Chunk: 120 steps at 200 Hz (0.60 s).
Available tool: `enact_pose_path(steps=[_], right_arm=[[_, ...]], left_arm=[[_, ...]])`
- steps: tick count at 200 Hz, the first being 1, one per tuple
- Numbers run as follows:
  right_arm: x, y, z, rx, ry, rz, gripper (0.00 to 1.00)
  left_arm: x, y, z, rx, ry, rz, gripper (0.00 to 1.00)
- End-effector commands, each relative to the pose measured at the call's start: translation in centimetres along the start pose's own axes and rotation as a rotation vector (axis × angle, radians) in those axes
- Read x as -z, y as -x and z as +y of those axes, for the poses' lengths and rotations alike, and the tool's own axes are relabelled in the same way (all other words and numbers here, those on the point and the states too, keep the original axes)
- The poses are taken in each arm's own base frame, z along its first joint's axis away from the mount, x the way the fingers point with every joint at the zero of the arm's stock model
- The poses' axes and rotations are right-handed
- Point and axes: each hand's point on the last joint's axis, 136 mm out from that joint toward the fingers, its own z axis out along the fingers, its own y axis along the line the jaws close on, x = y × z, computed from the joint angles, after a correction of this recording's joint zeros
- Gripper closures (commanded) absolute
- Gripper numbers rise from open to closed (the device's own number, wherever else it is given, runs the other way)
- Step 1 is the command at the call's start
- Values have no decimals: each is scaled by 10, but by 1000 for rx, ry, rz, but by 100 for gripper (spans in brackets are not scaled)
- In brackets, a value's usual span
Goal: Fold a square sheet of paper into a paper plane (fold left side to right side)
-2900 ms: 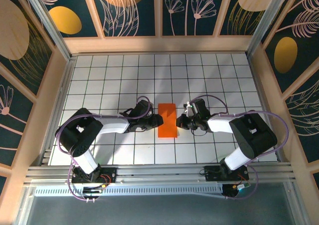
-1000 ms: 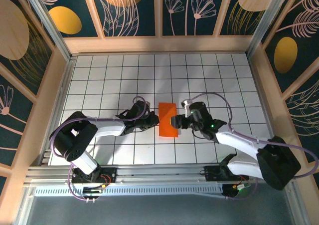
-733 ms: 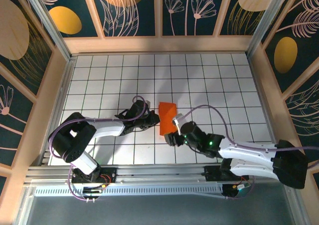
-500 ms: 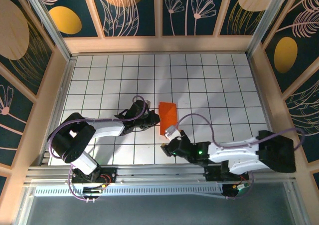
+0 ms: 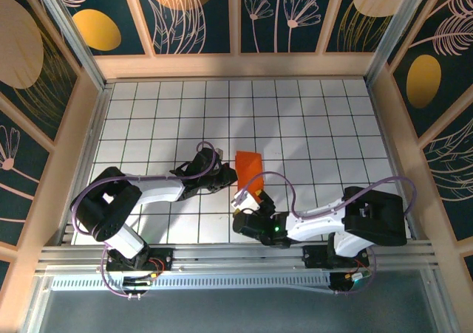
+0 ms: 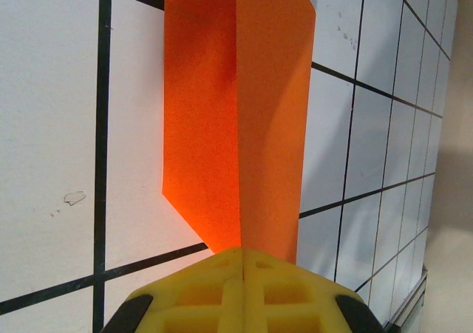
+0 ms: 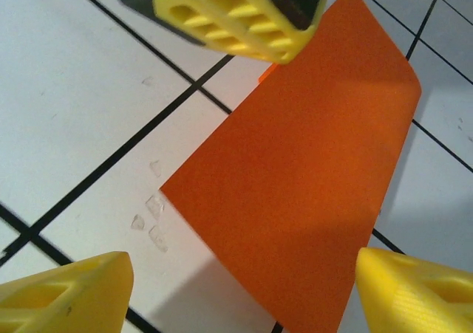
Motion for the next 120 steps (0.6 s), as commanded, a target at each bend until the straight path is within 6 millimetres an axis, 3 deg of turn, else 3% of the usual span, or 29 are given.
enact_pose_path(steps=[1,45,77,103,120], right_arm=[[-5,21,-4,-13,-33,-53,25],[-11,36,-4,-9,-13,-76,35],[-11,38,0,-3,19,-82,49],[-11,36,2,-6,50,-74,65],[-10,32,4,-9,69,-61,80]], left_arm=[[3,-1,-11,-2,-44,1,100],[3,-1,-10,0,-41,1,100],[3,-1,-9,-2,-36,-1,100],[4,0,-8,-7,-30,-3,100],[4,1,-8,-11,-24,-9,100]])
